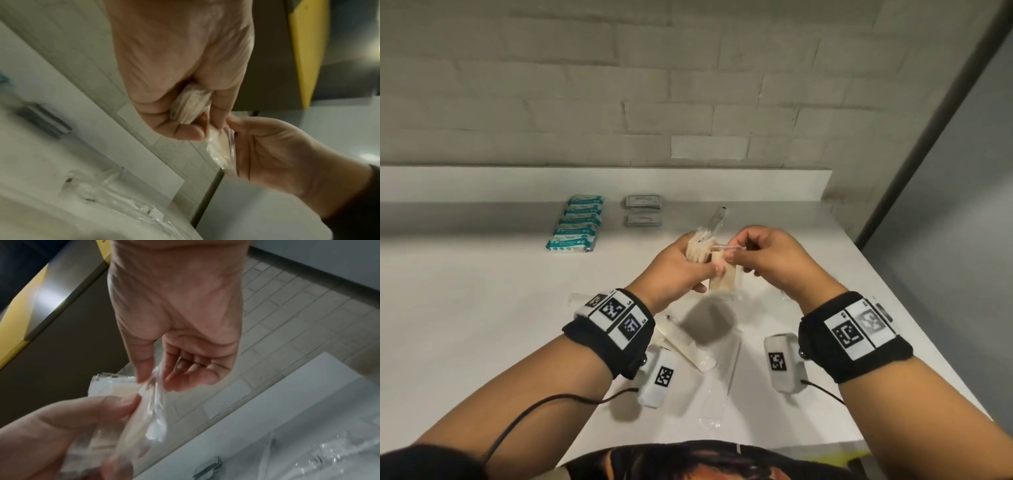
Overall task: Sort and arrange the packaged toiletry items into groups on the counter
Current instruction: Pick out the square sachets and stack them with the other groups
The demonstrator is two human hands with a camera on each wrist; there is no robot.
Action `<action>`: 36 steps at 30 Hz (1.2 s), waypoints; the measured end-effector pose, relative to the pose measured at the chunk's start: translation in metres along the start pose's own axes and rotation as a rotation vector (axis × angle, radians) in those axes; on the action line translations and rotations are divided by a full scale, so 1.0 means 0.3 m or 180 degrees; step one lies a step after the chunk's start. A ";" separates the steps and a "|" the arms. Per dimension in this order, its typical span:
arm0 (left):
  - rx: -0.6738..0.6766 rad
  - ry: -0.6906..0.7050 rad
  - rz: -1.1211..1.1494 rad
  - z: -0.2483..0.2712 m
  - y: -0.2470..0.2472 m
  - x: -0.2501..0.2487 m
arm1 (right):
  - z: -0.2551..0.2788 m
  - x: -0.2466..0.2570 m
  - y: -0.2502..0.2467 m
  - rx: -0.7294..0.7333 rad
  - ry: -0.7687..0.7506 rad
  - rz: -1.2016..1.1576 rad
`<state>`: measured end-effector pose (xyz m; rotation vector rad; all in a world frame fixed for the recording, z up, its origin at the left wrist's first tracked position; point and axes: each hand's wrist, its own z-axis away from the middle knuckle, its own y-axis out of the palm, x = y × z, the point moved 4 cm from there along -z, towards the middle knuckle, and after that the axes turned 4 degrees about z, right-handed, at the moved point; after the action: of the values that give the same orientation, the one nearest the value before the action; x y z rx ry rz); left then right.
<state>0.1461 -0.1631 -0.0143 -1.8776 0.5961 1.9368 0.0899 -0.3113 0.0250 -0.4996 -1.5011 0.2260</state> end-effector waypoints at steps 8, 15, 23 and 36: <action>0.0248 -0.0510 0.0864 -0.009 0.108 0.052 | 0.015 -0.099 -0.189 -0.0398 0.0584 0.1981; 0.0505 -0.0733 0.1634 0.000 0.151 0.077 | 0.102 -0.313 -0.141 0.1179 0.1359 0.2889; 0.0267 -0.0687 0.1613 0.007 0.156 0.074 | 0.078 -0.290 -0.169 0.0028 0.0711 0.2177; 0.0301 -0.0435 0.1024 0.009 0.112 0.033 | 0.068 -0.122 -0.111 -0.0150 0.0346 -0.1784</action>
<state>0.1253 -0.1900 -0.0229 -1.6561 0.9781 2.1693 0.0619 -0.3532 0.0071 -0.1113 -1.4825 -0.2714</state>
